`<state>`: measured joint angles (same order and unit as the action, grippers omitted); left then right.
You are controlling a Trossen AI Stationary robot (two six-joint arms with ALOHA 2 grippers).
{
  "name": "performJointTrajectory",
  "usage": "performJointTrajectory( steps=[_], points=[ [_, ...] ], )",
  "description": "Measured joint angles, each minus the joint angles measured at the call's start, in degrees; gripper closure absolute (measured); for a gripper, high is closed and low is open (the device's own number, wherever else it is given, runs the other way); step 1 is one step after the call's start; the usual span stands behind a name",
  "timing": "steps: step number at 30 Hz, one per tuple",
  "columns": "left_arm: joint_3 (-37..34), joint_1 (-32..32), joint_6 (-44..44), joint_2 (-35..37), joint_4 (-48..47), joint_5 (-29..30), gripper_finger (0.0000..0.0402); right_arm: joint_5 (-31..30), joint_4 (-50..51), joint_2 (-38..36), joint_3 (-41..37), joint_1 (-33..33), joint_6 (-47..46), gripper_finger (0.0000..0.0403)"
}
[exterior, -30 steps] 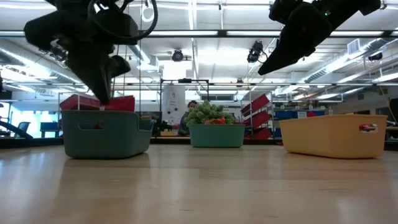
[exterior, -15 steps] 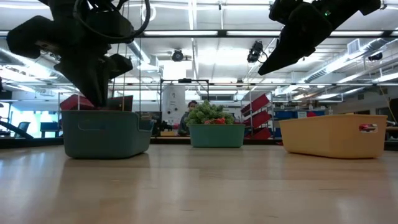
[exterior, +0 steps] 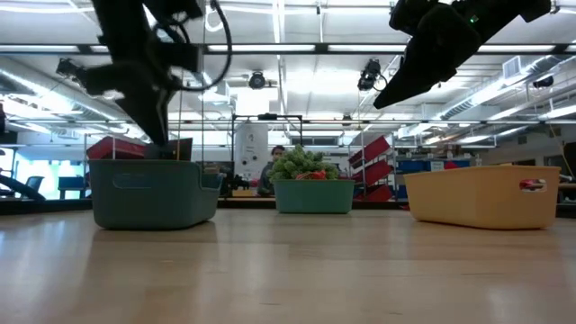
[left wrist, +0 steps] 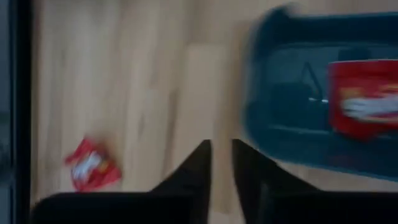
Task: Sort candy
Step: Put the red candy into the blue bin
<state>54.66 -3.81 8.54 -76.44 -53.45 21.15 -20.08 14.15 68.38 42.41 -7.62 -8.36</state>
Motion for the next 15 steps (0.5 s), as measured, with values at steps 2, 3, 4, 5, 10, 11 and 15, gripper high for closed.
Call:
performJointTrajectory(
  steps=[2,3,4,5,10,11,15],
  points=[
    [-0.1,4.9,1.4,0.0,-0.8,0.1,0.0385,0.0,0.0,0.0,0.0,0.0,0.4,0.0322],
    [-0.3,7.3,1.9,0.0,-0.3,0.1,0.0392,0.0,0.0,0.0,0.0,0.0,0.6,0.0321],
    [-0.4,9.8,1.9,0.0,0.0,-0.1,0.0392,0.0,0.0,0.0,0.0,0.0,0.6,0.032],
    [-0.5,12.5,1.2,0.0,0.1,-0.6,0.0392,0.0,0.0,0.0,0.0,0.0,0.6,0.0319],
    [-0.5,23.6,-3.3,0.0,2.8,-6.8,0.0395,0.0,0.1,0.0,0.0,0.0,1.1,0.0316],
    [-0.5,25.3,-5.1,0.0,3.2,-7.3,0.0395,0.0,0.0,0.0,0.0,0.0,1.1,0.0315],
    [-0.5,30.1,-10.4,-0.6,3.4,-7.6,0.0382,0.0,0.0,0.0,0.0,0.0,1.3,0.0315]
  ],
)
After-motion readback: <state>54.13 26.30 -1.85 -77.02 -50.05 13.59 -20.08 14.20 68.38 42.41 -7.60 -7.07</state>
